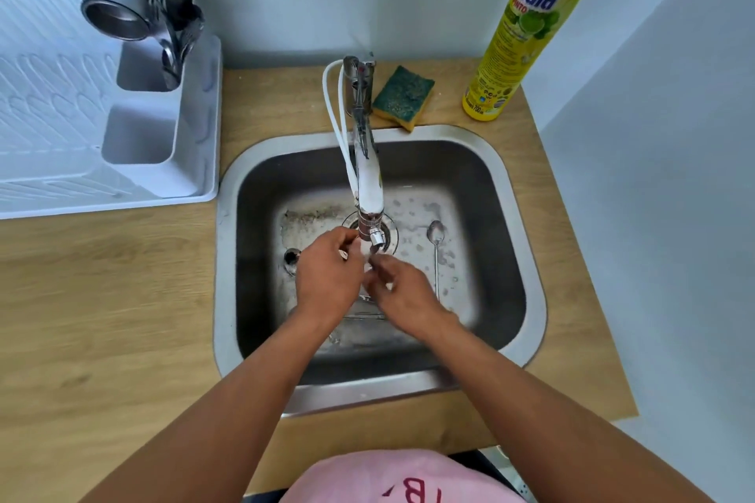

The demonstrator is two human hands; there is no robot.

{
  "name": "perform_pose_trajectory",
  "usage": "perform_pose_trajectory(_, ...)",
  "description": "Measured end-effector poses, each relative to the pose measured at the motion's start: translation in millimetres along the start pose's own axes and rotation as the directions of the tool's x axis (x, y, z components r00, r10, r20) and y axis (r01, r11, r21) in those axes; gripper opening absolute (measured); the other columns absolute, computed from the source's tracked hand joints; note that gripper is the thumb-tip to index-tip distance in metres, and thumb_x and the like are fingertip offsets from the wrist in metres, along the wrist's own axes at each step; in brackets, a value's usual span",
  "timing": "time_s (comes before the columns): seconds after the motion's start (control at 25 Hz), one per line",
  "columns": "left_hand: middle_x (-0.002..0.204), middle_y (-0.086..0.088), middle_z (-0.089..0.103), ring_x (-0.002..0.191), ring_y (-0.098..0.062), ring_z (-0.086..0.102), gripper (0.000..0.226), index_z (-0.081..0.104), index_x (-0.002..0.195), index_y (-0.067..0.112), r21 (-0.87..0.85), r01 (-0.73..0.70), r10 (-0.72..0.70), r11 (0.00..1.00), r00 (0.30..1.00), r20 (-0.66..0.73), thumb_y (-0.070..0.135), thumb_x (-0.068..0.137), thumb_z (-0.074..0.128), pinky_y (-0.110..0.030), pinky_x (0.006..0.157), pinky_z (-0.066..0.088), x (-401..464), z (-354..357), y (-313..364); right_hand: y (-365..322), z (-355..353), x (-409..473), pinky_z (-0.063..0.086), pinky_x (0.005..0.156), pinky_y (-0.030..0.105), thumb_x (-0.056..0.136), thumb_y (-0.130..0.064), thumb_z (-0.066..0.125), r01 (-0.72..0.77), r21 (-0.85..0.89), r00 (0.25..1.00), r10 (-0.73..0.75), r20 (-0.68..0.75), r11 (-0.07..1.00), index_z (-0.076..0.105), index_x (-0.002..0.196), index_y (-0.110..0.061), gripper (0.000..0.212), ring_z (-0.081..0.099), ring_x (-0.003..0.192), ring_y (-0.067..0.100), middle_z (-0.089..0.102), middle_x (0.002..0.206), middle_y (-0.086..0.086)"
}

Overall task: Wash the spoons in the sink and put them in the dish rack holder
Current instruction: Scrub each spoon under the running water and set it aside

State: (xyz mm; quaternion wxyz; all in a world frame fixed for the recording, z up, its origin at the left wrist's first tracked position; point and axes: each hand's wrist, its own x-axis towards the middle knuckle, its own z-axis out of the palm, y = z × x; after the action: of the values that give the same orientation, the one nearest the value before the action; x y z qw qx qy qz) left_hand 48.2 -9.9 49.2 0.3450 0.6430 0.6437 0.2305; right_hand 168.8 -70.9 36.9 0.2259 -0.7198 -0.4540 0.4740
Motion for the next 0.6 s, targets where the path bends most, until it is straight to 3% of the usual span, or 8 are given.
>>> perform_pose_trajectory(0.08, 0.086, 0.009, 0.073, 0.076, -0.012, 0.064, 0.016, 0.076, 0.095, 0.021, -0.011, 0.037, -0.037, 0.999, 0.999, 0.007, 0.021, 0.09, 0.06, -0.026, 0.066, 0.041, 0, -3, 6, -11, 13, -1, 0.059, 0.082, 0.043, 0.098, -0.016, 0.054, -0.042, 0.147, 0.998, 0.048, -0.039, 0.988, 0.071, 0.114, -0.011, 0.023, 0.071, 0.09, 0.028, 0.077, 0.101, 0.011)
perform_pose_trajectory(0.12, 0.083, 0.01, 0.072, 0.073, -0.011, 0.064, 0.014, 0.075, 0.093, 0.022, -0.029, 0.074, -0.072, 0.997, 0.996, 0.048, 0.021, 0.09, 0.061, -0.027, 0.063, 0.042, 1, -5, 6, -17, 15, -1, 0.058, 0.067, 0.04, 0.099, -0.016, 0.054, -0.071, 0.254, 0.995, 0.085, -0.045, 0.965, 0.073, 0.104, -0.011, 0.021, 0.069, 0.073, 0.025, 0.076, 0.086, 0.009)
perform_pose_trajectory(0.2, 0.075, 0.005, 0.073, 0.066, -0.014, 0.064, 0.013, 0.074, 0.083, 0.016, -0.124, 0.194, -0.172, 0.973, 0.971, 0.166, 0.017, 0.09, 0.062, -0.028, 0.058, 0.046, 1, -4, 1, -25, 14, -5, 0.04, 0.045, 0.027, 0.1, -0.02, 0.055, -0.168, 0.438, 0.981, 0.195, -0.016, 0.883, 0.075, 0.092, -0.014, 0.023, 0.051, 0.049, 0.014, 0.063, 0.063, 0.001)
perform_pose_trajectory(0.28, 0.071, -0.009, 0.073, 0.065, -0.021, 0.06, 0.017, 0.074, 0.081, 0.004, -0.255, 0.339, -0.274, 0.905, 0.926, 0.26, 0.011, 0.088, 0.061, -0.034, 0.062, 0.049, -2, -1, -3, -29, 9, -10, 0.03, 0.039, 0.019, 0.1, -0.021, 0.057, -0.238, 0.52, 0.963, 0.268, 0.018, 0.82, 0.075, 0.089, -0.017, 0.022, 0.041, 0.038, 0.006, 0.055, 0.054, -0.003)
perform_pose_trajectory(0.36, 0.069, -0.008, 0.072, 0.065, -0.019, 0.061, 0.016, 0.074, 0.081, 0.001, -0.341, 0.391, -0.301, 0.855, 0.91, 0.286, 0.006, 0.086, 0.061, -0.034, 0.066, 0.05, -7, 0, -1, -29, 6, -17, 0.026, 0.036, 0.017, 0.1, -0.02, 0.054, -0.273, 0.624, 0.953, 0.295, 0.07, 0.732, 0.074, 0.094, -0.02, 0.021, 0.037, 0.033, 0.005, 0.054, 0.051, -0.003)
perform_pose_trajectory(0.44, 0.065, 0.006, 0.075, 0.062, -0.009, 0.068, 0.017, 0.076, 0.075, 0.013, -0.403, 0.364, -0.261, 0.84, 0.922, 0.287, 0.005, 0.084, 0.064, -0.026, 0.066, 0.053, -11, 0, 6, -27, 4, -23, 0.023, 0.035, 0.017, 0.102, -0.021, 0.049, -0.284, 0.718, 0.946, 0.309, 0.101, 0.636, 0.073, 0.101, -0.019, 0.023, 0.032, 0.033, 0.007, 0.052, 0.049, -0.002)
perform_pose_trajectory(0.52, 0.064, 0.009, 0.076, 0.062, -0.006, 0.073, 0.021, 0.074, 0.07, 0.02, -0.451, 0.326, -0.217, 0.831, 0.936, 0.277, 0.007, 0.086, 0.069, -0.022, 0.063, 0.055, -14, 0, 14, -25, 2, -27, 0.021, 0.034, 0.016, 0.103, -0.022, 0.047, -0.279, 0.759, 0.946, 0.304, 0.112, 0.589, 0.069, 0.1, -0.013, 0.024, 0.029, 0.033, 0.007, 0.048, 0.048, -0.001)
perform_pose_trajectory(0.6, 0.055, 0.01, 0.068, 0.053, -0.003, 0.064, 0.024, 0.073, 0.068, 0.019, -0.493, 0.316, -0.217, 0.811, 0.944, 0.248, 0.007, 0.088, 0.069, -0.018, 0.058, 0.048, -14, -1, 17, -25, 0, -29, 0.022, 0.034, 0.016, 0.102, -0.018, 0.047, -0.263, 0.779, 0.956, 0.265, 0.128, 0.569, 0.065, 0.096, -0.01, 0.021, 0.029, 0.032, 0.007, 0.049, 0.05, 0.0)
